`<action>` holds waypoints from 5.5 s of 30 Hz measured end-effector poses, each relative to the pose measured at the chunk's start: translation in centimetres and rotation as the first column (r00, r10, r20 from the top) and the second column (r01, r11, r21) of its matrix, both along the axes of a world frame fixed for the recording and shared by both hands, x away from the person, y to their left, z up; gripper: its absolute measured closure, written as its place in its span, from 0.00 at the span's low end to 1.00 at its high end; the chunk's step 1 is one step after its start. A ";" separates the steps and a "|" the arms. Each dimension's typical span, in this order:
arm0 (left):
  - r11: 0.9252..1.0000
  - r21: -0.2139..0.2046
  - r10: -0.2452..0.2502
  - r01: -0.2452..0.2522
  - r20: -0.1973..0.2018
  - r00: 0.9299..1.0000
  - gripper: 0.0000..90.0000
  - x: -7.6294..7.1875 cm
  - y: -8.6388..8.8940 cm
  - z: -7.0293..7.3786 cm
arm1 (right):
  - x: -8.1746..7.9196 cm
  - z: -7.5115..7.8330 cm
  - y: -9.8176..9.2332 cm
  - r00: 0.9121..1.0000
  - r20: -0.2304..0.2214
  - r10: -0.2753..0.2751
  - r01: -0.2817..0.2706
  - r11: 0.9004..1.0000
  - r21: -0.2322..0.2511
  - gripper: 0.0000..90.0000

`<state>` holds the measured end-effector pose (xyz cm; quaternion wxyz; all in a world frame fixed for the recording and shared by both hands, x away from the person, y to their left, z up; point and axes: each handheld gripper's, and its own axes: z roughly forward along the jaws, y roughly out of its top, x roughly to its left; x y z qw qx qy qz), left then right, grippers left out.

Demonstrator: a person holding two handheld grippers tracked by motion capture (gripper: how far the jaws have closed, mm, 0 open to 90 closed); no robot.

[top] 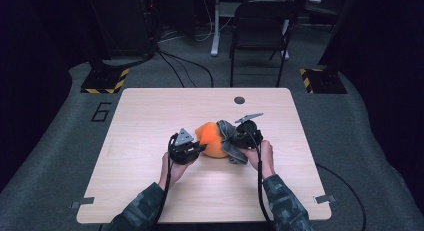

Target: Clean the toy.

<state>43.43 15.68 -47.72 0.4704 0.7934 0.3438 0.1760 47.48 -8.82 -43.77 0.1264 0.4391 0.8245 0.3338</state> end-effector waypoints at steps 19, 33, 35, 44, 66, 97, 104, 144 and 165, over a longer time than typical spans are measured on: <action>0.986 0.164 0.021 -0.041 0.122 0.992 0.47 0.1 -0.8 0.1 | 1.2 -0.3 0.4 0.996 0.088 0.007 -0.007 1.000 -0.003 0.84; 0.991 0.124 0.036 -0.045 0.069 0.997 0.78 0.9 -1.2 -0.5 | 0.7 0.0 0.2 0.995 0.098 -0.009 0.006 1.000 0.031 0.84; 0.993 0.110 0.043 -0.050 0.063 0.997 0.82 0.8 -1.1 -0.3 | 0.4 0.2 0.0 0.995 0.101 -0.004 0.001 0.999 0.036 0.84; 0.997 -0.030 0.068 -0.067 0.018 0.998 0.83 0.2 -0.9 0.8 | -2.3 3.1 1.3 0.986 0.158 0.054 -0.065 0.995 0.071 0.84; 0.999 -0.013 0.048 -0.048 -0.003 0.999 0.81 0.7 -1.5 0.4 | -1.5 0.7 1.0 0.991 0.133 0.015 -0.012 1.000 -0.029 0.84; 0.999 -0.035 0.038 -0.039 -0.020 0.999 0.80 1.3 -1.2 0.5 | -2.1 3.4 2.2 0.984 0.172 0.055 -0.063 0.997 0.044 0.83; 0.999 -0.037 0.033 -0.033 -0.024 0.999 0.80 1.4 -1.1 0.3 | -1.8 1.5 2.3 0.988 0.146 0.046 -0.038 0.998 -0.059 0.84; 1.000 -0.006 0.026 -0.026 0.025 0.999 0.49 1.2 -0.4 0.1 | -0.2 0.1 0.5 0.993 0.120 -0.003 0.010 0.998 -0.055 0.84; 1.000 -0.025 0.017 -0.016 0.038 0.999 0.91 1.1 -0.8 0.0 | -0.3 1.1 -0.4 0.989 0.144 -0.038 0.038 0.999 0.003 0.84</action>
